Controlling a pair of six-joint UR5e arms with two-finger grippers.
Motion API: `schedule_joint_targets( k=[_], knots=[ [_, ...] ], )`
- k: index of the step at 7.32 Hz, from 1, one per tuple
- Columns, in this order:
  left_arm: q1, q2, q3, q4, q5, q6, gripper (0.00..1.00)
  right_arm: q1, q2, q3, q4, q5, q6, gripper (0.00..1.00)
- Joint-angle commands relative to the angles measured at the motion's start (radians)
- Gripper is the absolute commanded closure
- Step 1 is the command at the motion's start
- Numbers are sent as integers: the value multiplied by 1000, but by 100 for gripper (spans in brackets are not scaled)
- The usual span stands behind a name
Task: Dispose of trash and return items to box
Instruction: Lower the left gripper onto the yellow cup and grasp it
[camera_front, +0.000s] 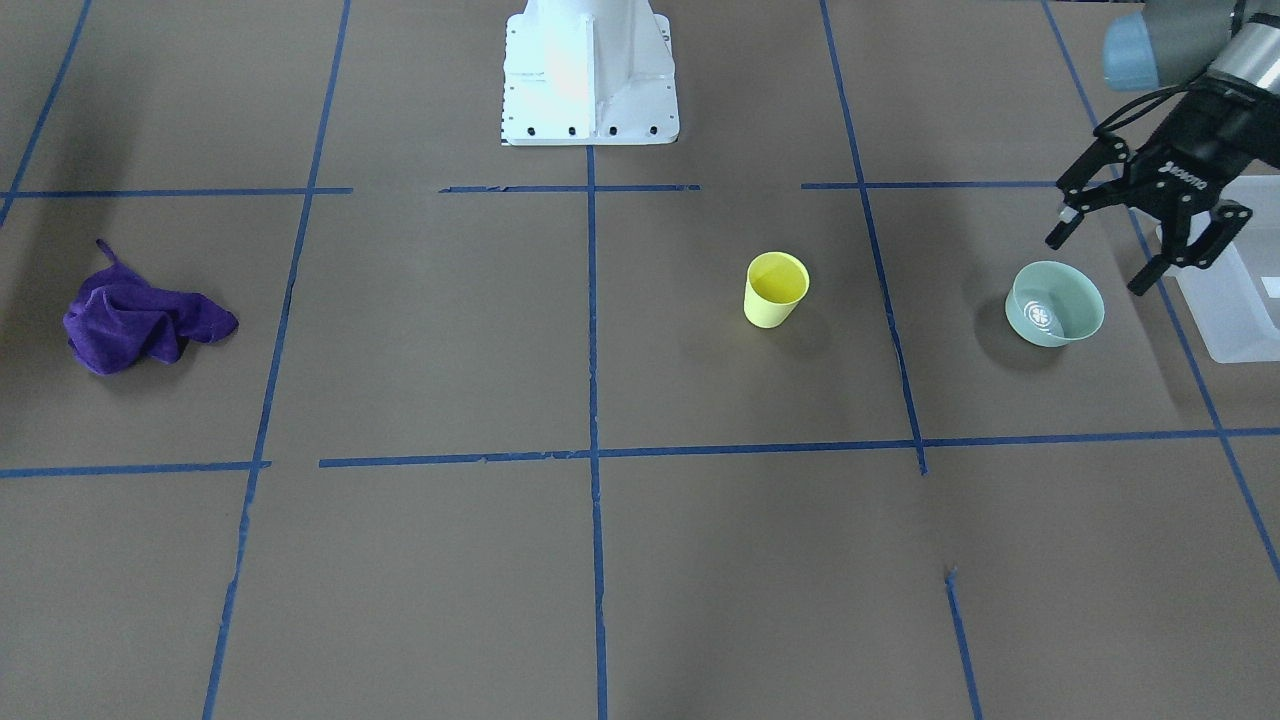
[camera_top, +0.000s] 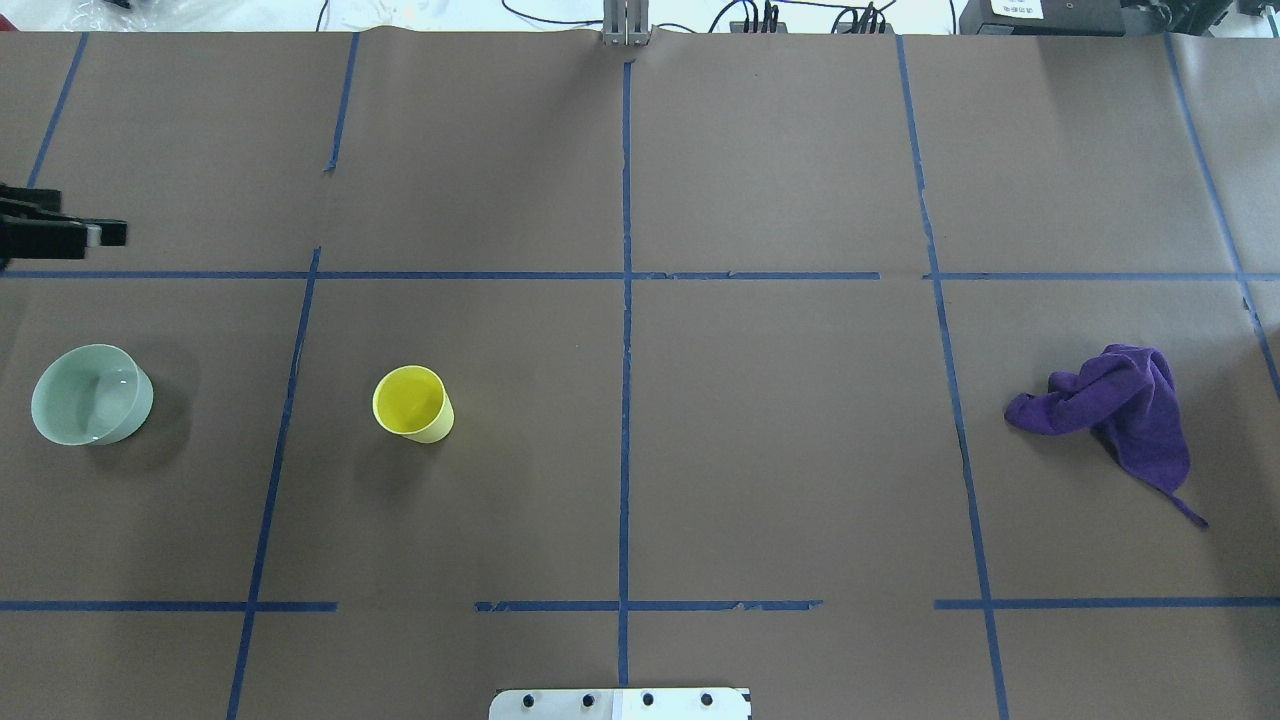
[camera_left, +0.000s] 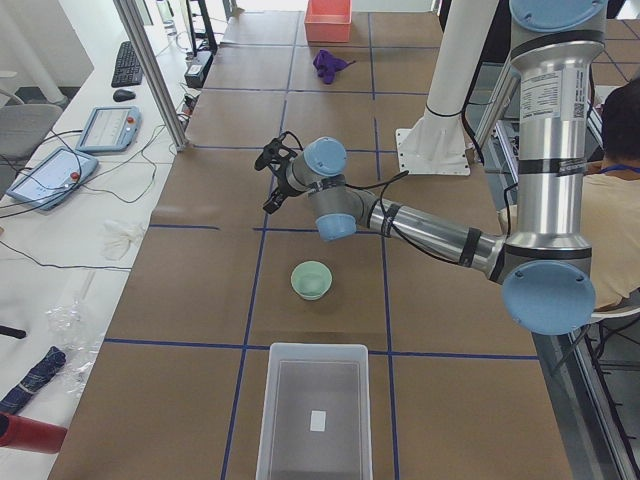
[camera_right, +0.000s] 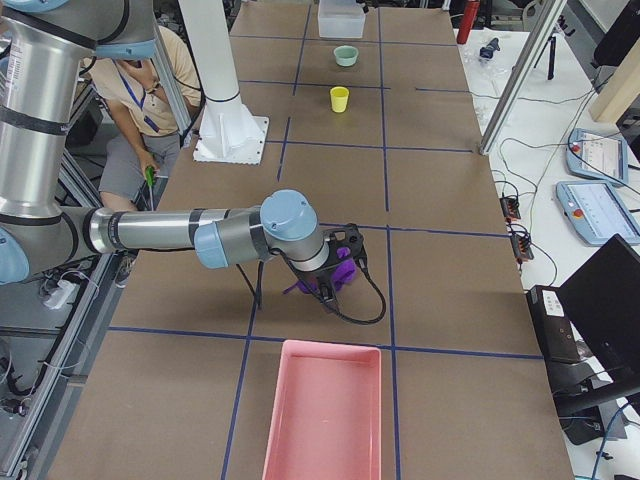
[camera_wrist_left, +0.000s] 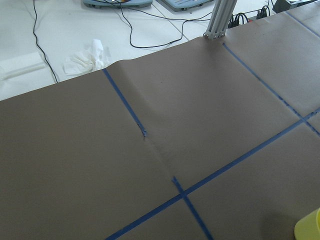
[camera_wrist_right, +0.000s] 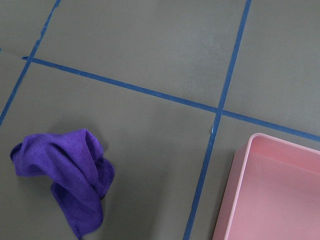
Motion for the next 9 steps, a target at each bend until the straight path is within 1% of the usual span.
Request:
schedule_joint_targets(
  k=[1,2,3,4,5,6,7,8,9],
  knots=[
    [259,-20,-73,165,250,-201,0,2,-7,-3,0,4,1,0],
    [325,-28,-125,287,313,-249,0,2,-7,0,0,4,2,0],
    [432,-84,-149,470,424,-409,0,2,-7,3,0,4,5,0],
    [498,-229,-147,718,463,-511,0,2,-7,3,2,4,5,0],
    [549,-337,-140,892,468,-623,4,2,-7,1,2,4,6,0],
    [574,-355,-127,901,476,-684,12,2,-7,1,2,4,6,0],
    [574,-353,-126,901,472,-683,18,2,-7,1,2,4,6,0],
    [573,-347,-121,900,468,-674,21,2,-7,3,2,4,6,0],
    [574,-349,-89,895,468,-673,21,2,-5,3,2,3,6,0]
  ],
)
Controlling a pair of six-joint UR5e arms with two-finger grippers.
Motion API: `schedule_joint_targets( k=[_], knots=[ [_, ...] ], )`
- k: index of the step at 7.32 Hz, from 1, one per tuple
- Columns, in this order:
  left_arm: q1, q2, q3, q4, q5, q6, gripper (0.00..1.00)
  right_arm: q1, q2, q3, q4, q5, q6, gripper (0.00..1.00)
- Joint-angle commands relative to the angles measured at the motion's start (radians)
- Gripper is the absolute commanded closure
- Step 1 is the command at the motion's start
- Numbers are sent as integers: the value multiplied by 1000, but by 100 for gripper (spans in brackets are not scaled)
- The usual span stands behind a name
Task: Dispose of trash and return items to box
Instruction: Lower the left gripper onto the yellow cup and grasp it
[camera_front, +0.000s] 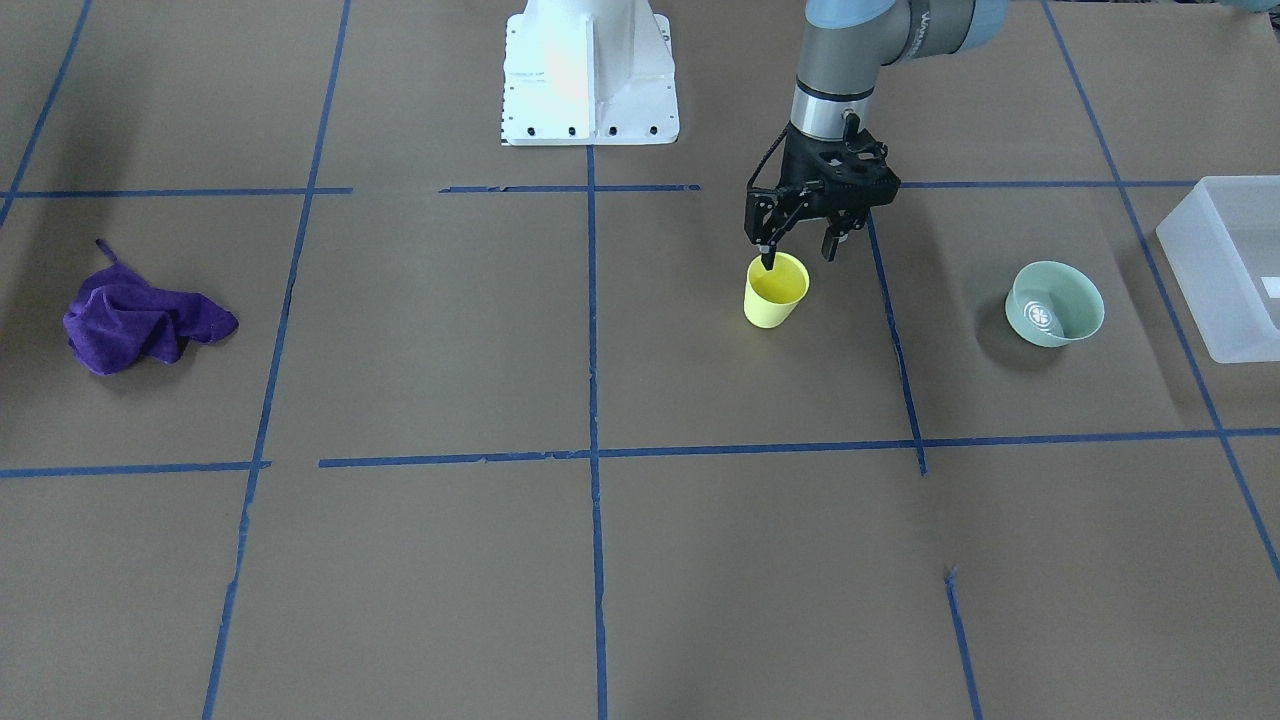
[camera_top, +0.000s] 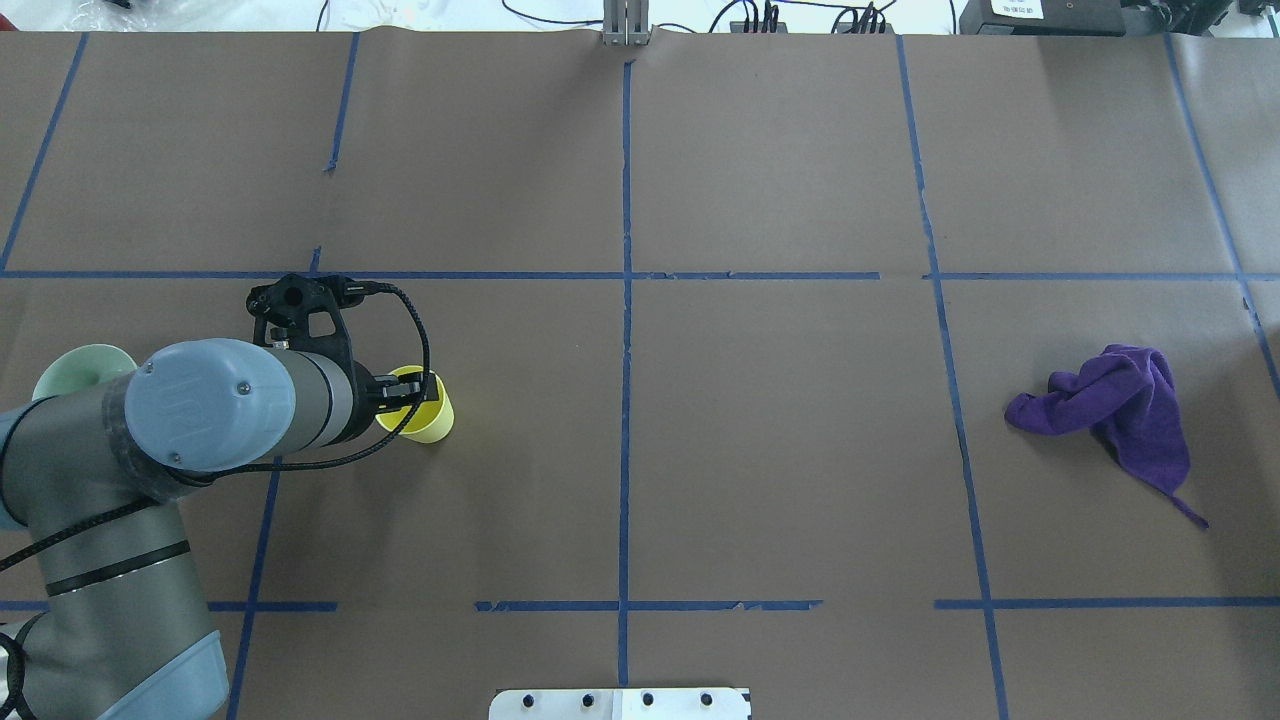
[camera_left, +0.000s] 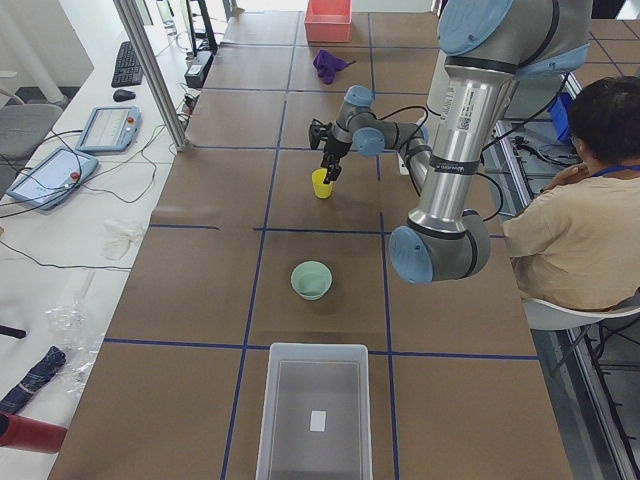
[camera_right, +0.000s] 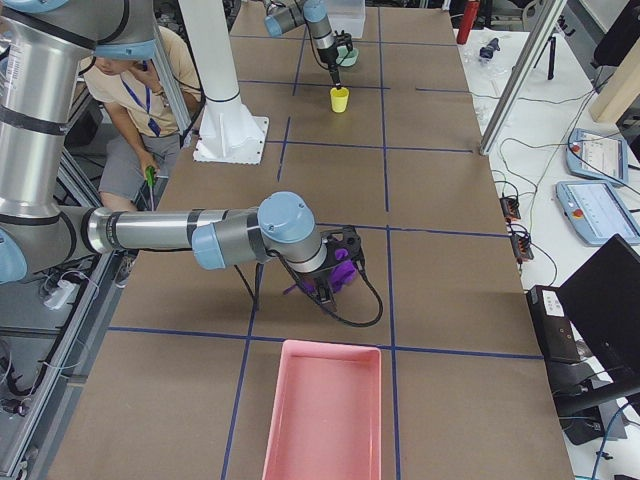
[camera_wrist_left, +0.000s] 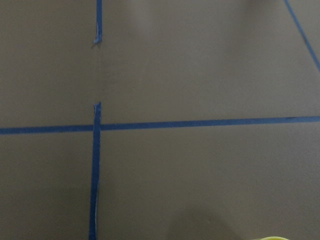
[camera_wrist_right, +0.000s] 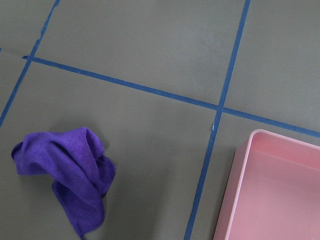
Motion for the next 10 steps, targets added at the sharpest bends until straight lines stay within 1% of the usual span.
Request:
schedule_joint_targets(
  k=[1,2,3,4,6,7,8,9,10],
  knots=[
    [3,-2,82,-66,-1,24,22,0,3,-2,-2,-1,0,0],
    [3,1,125,-132,-2,36,26,0,4,-4,-2,-1,0,0],
    [4,-6,141,-141,-2,32,48,0,6,-4,-2,-1,0,0],
    [4,-5,135,-141,-4,43,99,0,6,-2,-2,-1,0,0],
    [-3,1,116,-141,-5,102,100,0,6,-4,-2,-1,0,0],
    [-11,8,74,-131,-9,171,100,0,6,-2,0,-1,0,0],
    [-49,21,19,-97,-10,278,100,0,6,-1,-2,-1,0,0],
    [-151,23,-32,-38,-84,408,100,0,9,-1,0,-1,-1,0],
    [-319,26,-69,-5,-201,582,100,0,10,-1,0,-1,0,0]
  ],
)
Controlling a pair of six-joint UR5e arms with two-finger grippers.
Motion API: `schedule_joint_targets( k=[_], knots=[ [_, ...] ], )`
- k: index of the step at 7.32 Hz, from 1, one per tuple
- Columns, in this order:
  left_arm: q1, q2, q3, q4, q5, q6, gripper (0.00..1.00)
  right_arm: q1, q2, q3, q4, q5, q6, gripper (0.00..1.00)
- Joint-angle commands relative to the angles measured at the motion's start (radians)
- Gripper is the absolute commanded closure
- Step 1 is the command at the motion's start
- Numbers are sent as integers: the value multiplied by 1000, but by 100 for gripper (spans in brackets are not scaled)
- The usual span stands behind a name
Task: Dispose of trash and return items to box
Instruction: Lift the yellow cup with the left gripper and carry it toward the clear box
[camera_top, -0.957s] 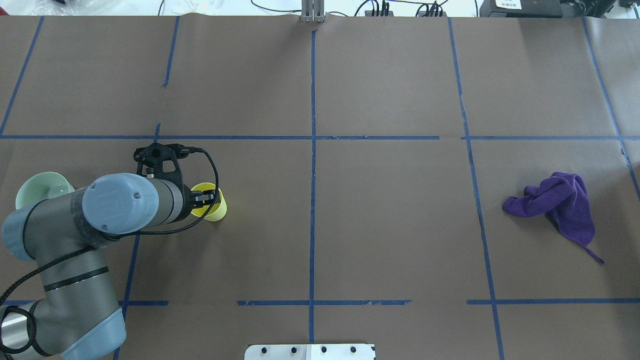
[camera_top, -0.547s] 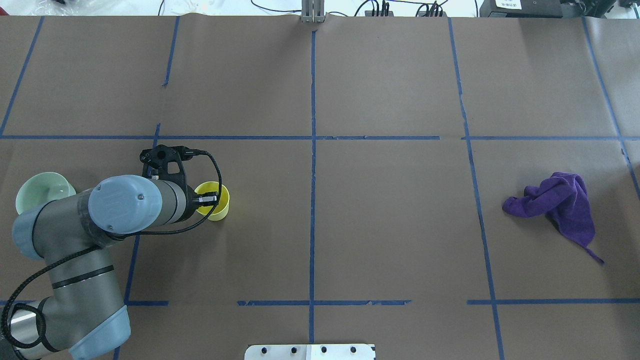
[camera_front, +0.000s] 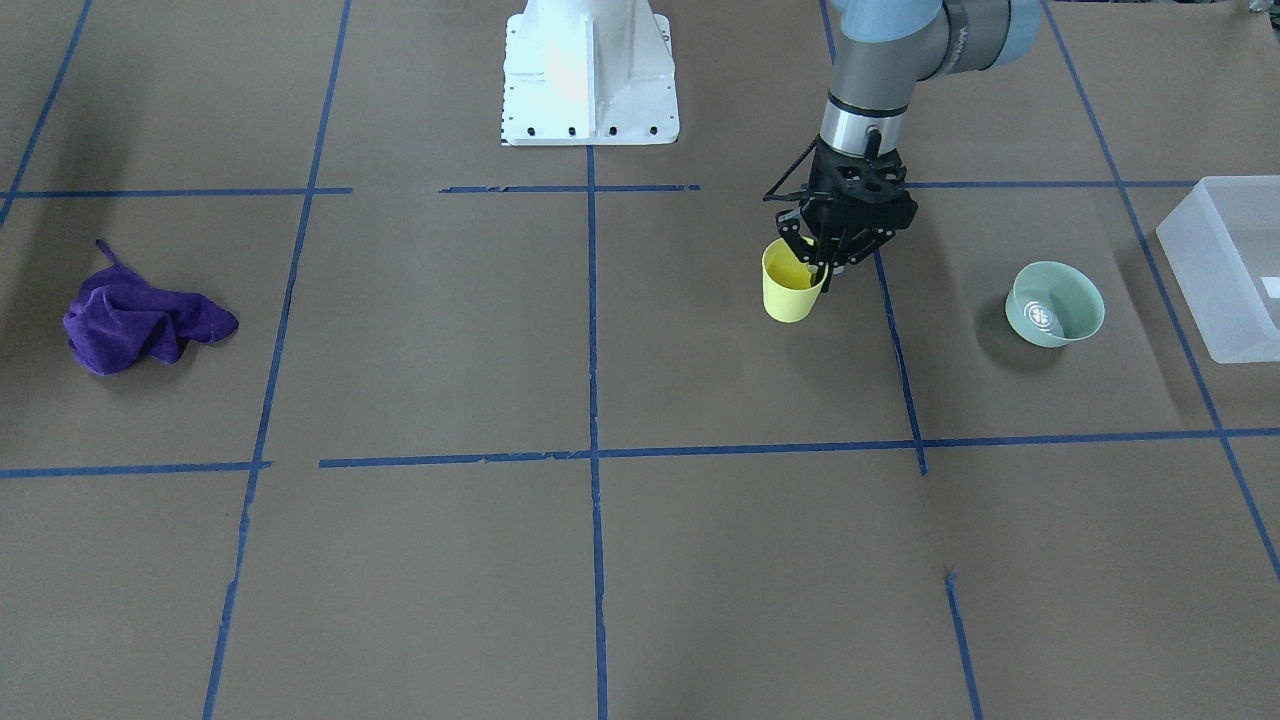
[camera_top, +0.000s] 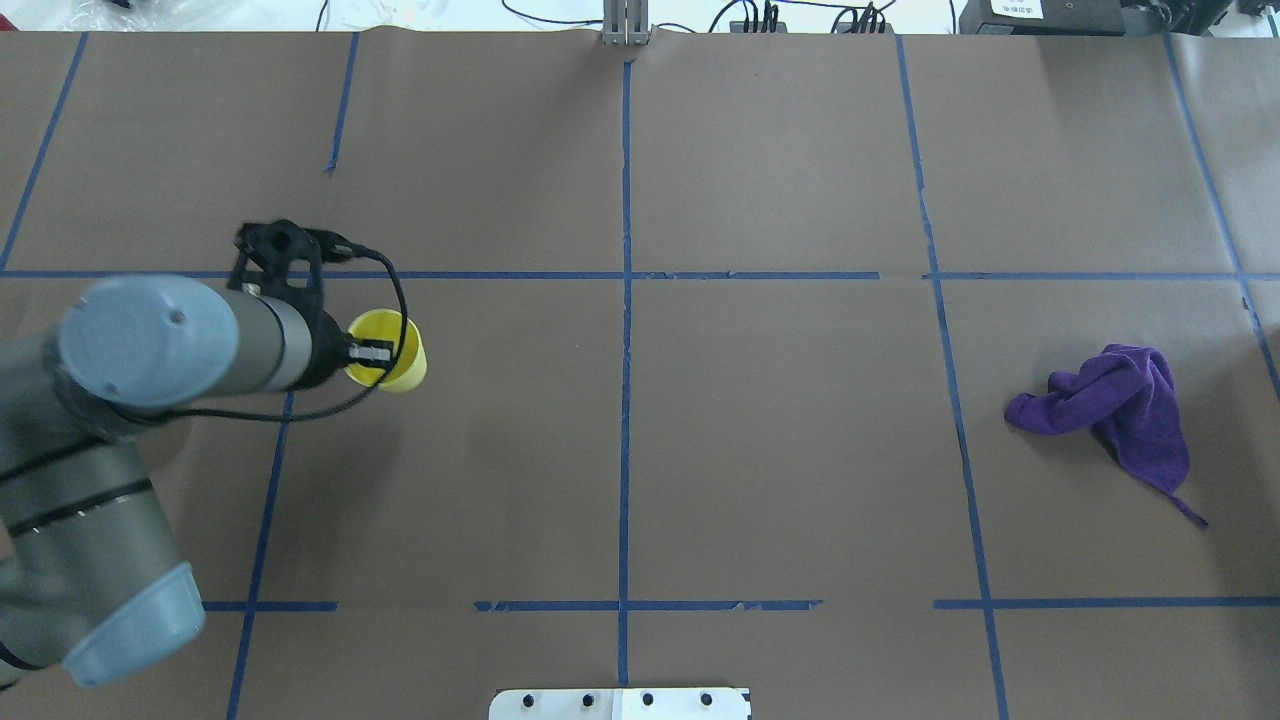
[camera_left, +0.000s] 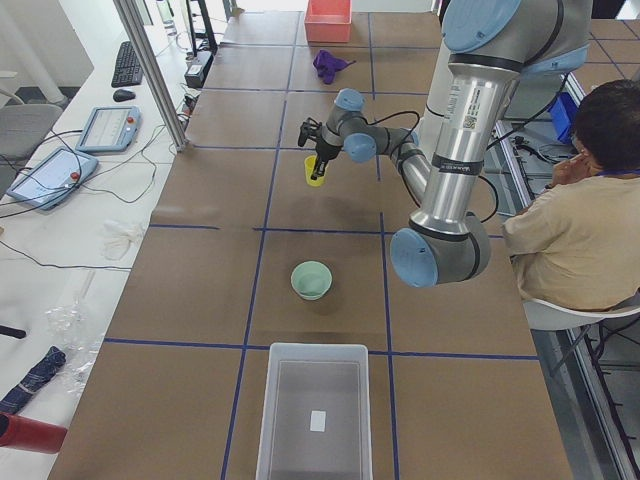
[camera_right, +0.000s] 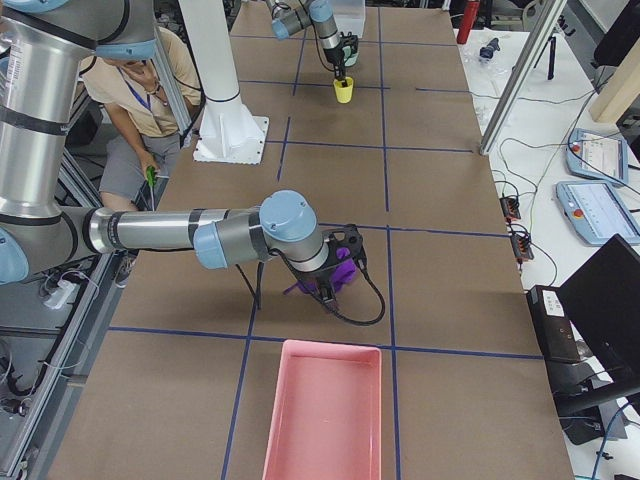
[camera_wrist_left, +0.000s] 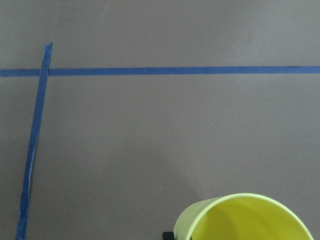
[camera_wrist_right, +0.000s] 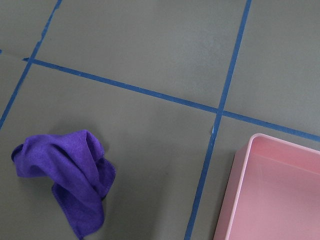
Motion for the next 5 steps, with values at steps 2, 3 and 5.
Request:
schedule_joint_targets(
  k=[2,3,5],
  knots=[
    [-486,67,-57,70,-301,634,100,0,2,-1,0,0,-1,0],
    [-597,124,-40,70,-381,881,100,0,2,0,-1,0,-1,0],
    [-803,221,69,54,-412,1274,100,0,4,-1,0,-1,1,0]
  ],
)
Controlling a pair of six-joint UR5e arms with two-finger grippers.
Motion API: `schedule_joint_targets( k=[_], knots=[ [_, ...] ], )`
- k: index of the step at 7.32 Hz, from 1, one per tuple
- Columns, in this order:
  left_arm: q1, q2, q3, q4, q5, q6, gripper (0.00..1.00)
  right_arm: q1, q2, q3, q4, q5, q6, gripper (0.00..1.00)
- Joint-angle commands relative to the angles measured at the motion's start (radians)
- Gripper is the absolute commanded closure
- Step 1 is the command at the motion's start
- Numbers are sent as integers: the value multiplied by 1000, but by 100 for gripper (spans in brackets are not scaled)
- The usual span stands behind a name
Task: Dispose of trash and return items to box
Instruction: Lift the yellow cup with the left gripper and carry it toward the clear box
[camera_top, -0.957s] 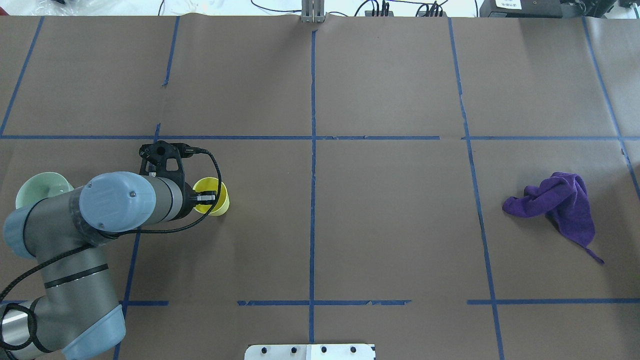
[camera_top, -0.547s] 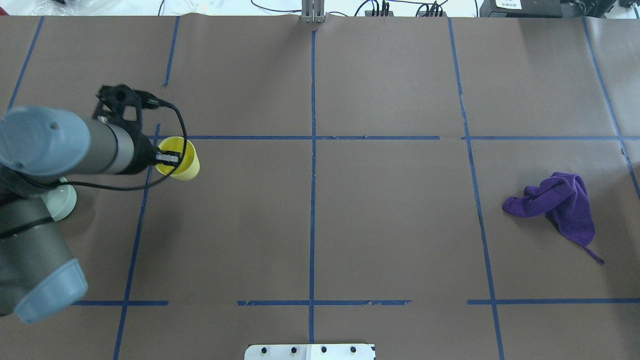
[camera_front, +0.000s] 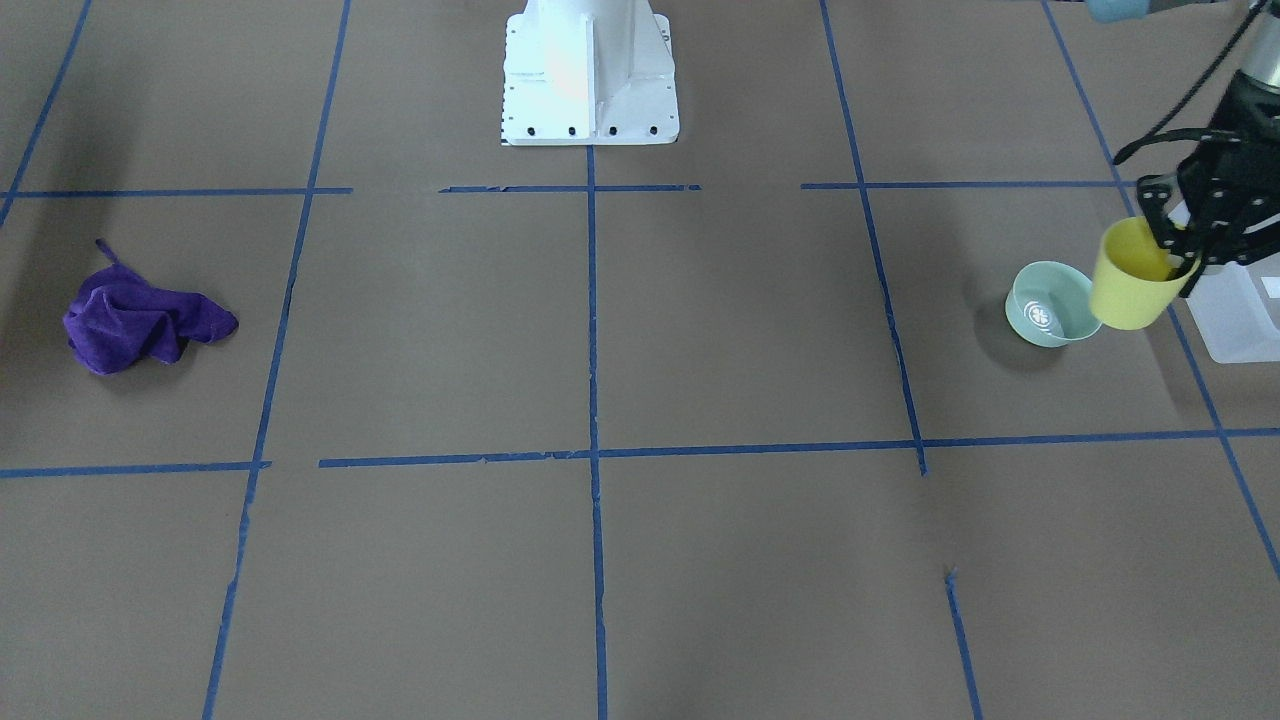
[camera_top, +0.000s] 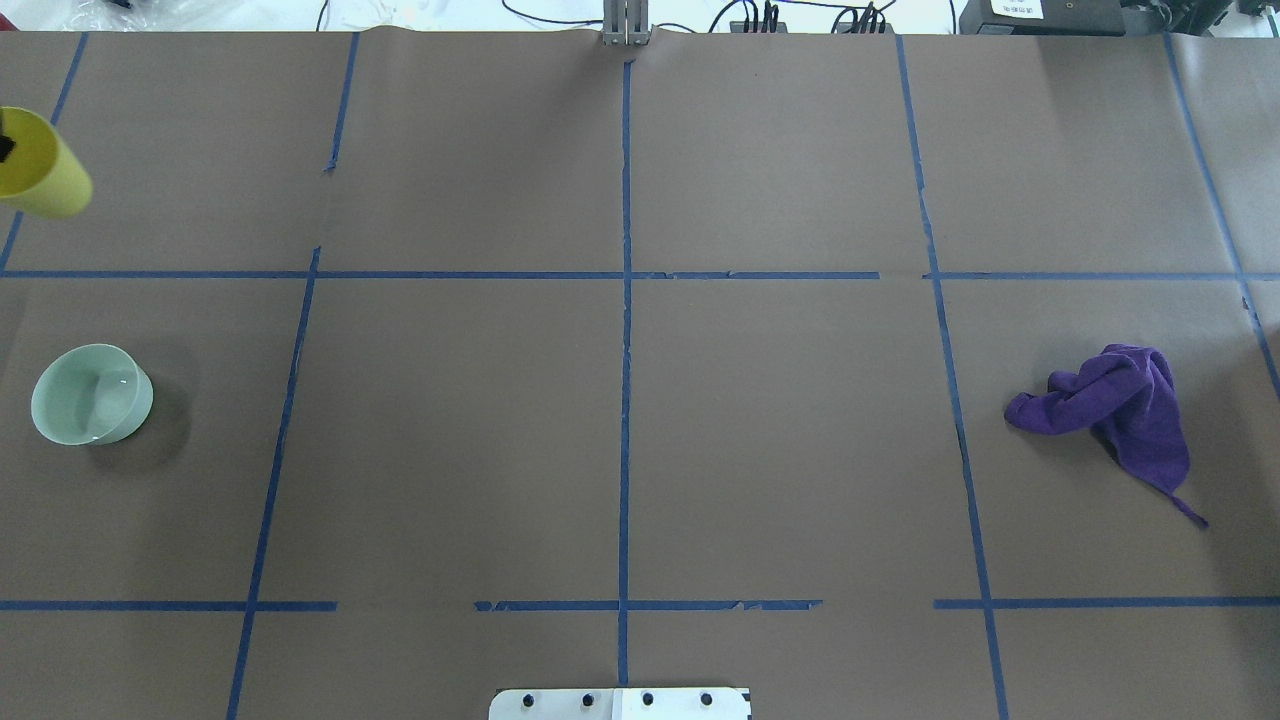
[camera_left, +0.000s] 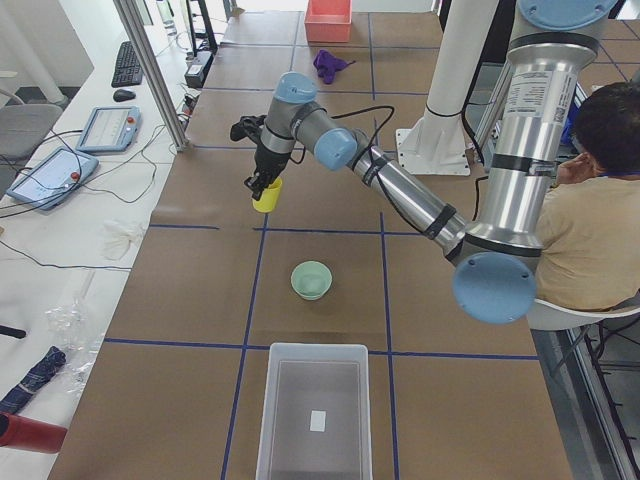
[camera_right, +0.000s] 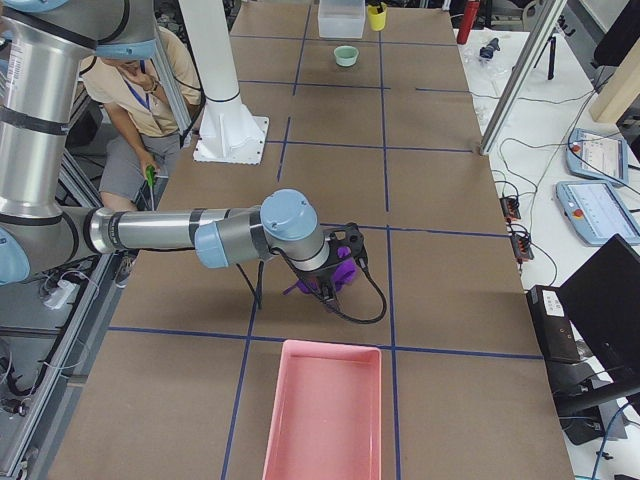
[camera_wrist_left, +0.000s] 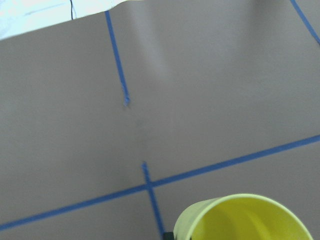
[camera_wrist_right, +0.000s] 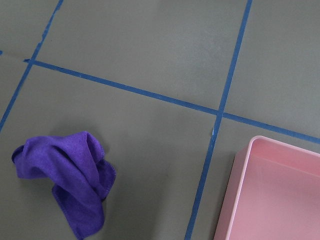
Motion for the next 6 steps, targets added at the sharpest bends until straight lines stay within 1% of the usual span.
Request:
schedule_joint_targets(
  k=[1,2,3,4,5,6],
  knots=[
    [-247,68,183,-12,-89,465,100,0,1,0,0,0,0,0],
    [-332,92,290,-37,-149,631,100,0,1,1,0,0,0,0],
    [-366,150,335,-109,-168,682,100,0,1,1,0,0,0,0],
    [-366,227,337,-195,-171,681,100,0,4,1,0,0,0,0],
    [-366,279,343,-243,-191,675,100,0,5,0,0,0,0,0],
    [-366,309,364,-298,-220,665,100,0,5,0,-1,0,0,0]
  ],
)
